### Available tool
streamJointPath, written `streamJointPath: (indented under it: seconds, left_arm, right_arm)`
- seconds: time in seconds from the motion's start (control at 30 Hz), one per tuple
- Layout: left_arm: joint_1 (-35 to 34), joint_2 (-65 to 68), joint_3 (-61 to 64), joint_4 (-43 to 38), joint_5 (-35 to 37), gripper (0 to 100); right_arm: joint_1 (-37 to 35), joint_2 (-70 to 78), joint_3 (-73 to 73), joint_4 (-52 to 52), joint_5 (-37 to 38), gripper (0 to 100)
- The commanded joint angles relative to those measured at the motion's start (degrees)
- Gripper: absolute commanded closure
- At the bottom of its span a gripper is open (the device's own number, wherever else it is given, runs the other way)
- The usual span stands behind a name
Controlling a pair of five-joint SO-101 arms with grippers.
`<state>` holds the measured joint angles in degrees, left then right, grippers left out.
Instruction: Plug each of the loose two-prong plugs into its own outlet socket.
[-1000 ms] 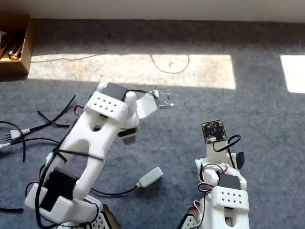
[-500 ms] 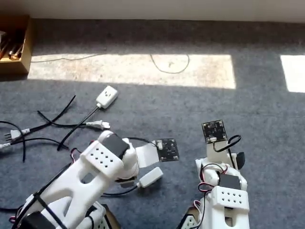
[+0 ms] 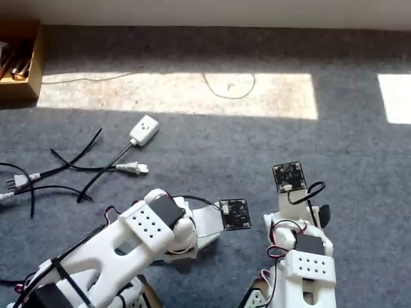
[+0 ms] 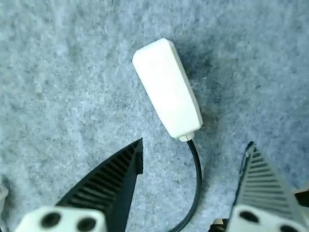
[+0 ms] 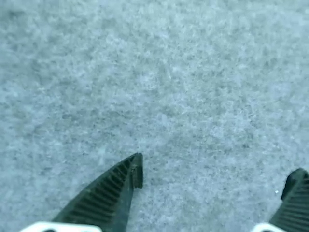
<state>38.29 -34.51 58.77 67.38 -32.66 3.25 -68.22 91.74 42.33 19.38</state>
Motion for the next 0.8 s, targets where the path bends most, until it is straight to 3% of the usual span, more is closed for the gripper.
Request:
streamJointPath:
  seconds: [0.0,0.33,0.47,0.63,0.77]
  left_arm:
    - [0.3,-1.2,1.2,-3.1,0.4,67]
    - [0.1,-0.6,1.0,-14.2,7.0,67]
    - [-0.9,7.4,0.6,-17.5,5.6,67]
    - [-12.9,22.6,-8.6,-21.4,-1.2,67]
    - [-21.1,32.5,-21.4,-16.2,-9.2,67]
  right_arm:
    - [0.4,-0.7,-0.7,-0.8,0.7,57.0]
    - [-0.4,-0.7,-0.7,-0.7,0.7,57.0]
    - [-0.5,-0.7,-0.6,-0.7,0.7,57.0]
    - [-0.6,-0.7,-0.6,-0.7,0.7,57.0]
    - [-0.6,-0.7,-0.6,-0.7,0.7,57.0]
